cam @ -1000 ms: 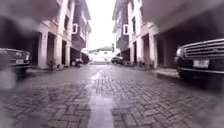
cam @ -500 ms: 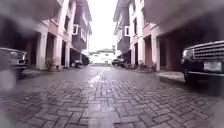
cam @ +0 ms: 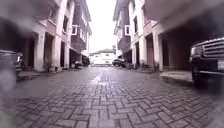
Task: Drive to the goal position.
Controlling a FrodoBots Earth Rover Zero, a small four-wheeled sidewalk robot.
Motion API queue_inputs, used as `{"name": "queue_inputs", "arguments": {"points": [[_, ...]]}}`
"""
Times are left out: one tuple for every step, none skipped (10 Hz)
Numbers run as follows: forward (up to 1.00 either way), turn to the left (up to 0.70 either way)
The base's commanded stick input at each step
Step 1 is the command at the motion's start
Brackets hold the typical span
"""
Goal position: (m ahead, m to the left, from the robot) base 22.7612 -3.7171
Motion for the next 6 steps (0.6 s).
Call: {"name": "queue_inputs", "arguments": {"points": [[0.7,0.0],[0.7,0.0],[0.7,0.0],[0.7,0.0],[0.7,0.0],[0.7,0.0]]}}
